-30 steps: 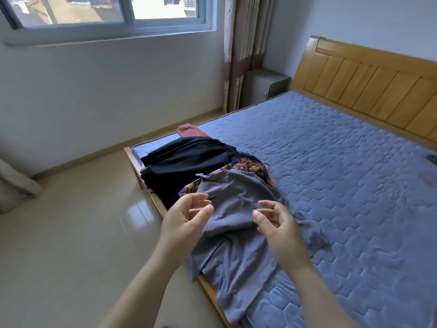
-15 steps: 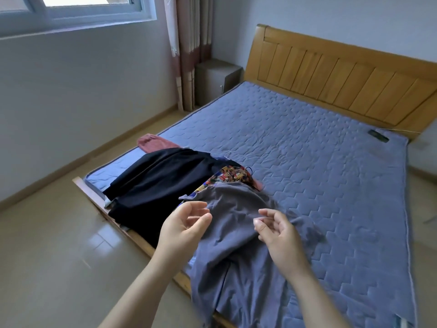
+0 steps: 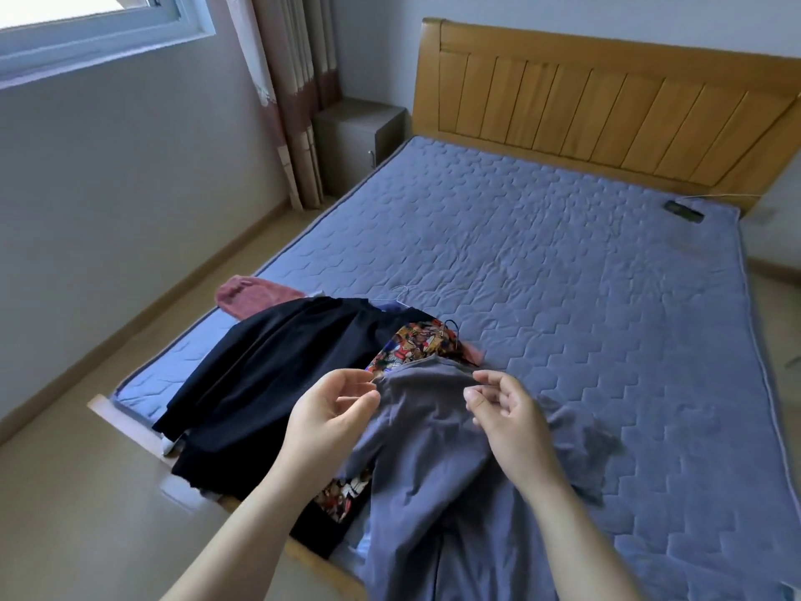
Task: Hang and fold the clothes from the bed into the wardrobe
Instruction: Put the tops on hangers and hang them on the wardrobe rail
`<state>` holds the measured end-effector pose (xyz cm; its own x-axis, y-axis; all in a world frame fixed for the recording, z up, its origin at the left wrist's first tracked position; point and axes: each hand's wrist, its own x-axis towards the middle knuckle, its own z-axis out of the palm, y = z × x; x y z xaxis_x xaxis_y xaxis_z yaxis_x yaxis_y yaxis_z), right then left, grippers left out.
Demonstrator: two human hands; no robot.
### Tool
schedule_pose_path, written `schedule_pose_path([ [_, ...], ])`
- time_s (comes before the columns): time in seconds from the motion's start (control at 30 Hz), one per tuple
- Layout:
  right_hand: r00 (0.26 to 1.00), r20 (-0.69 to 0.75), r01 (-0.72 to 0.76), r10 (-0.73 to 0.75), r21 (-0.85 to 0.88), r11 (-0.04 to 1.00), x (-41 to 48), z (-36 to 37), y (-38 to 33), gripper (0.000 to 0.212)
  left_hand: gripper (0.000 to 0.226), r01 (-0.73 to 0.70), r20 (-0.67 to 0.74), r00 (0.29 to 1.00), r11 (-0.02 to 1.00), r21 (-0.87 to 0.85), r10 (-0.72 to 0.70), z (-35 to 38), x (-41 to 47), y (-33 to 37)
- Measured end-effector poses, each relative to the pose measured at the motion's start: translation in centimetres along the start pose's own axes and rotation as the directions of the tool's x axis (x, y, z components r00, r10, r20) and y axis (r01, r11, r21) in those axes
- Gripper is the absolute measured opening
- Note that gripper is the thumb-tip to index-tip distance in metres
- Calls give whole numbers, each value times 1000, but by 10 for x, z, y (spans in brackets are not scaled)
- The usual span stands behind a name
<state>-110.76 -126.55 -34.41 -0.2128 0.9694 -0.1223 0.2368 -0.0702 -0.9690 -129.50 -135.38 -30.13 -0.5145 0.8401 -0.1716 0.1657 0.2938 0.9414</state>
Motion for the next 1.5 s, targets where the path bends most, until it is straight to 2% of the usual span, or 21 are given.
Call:
schedule_pose_path([
  [0.37,980,-144,-143,135,-50,988,52,29,11,18,16,32,183,982,997,75,-45,-6,102,-22],
  [0.7,927,-250,-295,280,-26,955,113,86,18,21,12,7,369,926,982,188,-77,-16,218,-50],
  [0.9,900,-266,-375,346,-65,925,148,76,63,22,9,-36,433,895,951,307,-106,29,270,-94],
  [1.1,870,-257,-467,420,-156,870,185,53,133,21,5,-61,448,875,875,480,-185,89,316,-158],
  [1.3,851,-264,-511,455,-211,833,212,37,185,20,20,-128,445,865,755,643,-232,155,367,-206],
  [1.5,845,-237,-525,480,-191,830,230,32,227,20,23,-165,425,867,656,736,-260,215,402,-245],
])
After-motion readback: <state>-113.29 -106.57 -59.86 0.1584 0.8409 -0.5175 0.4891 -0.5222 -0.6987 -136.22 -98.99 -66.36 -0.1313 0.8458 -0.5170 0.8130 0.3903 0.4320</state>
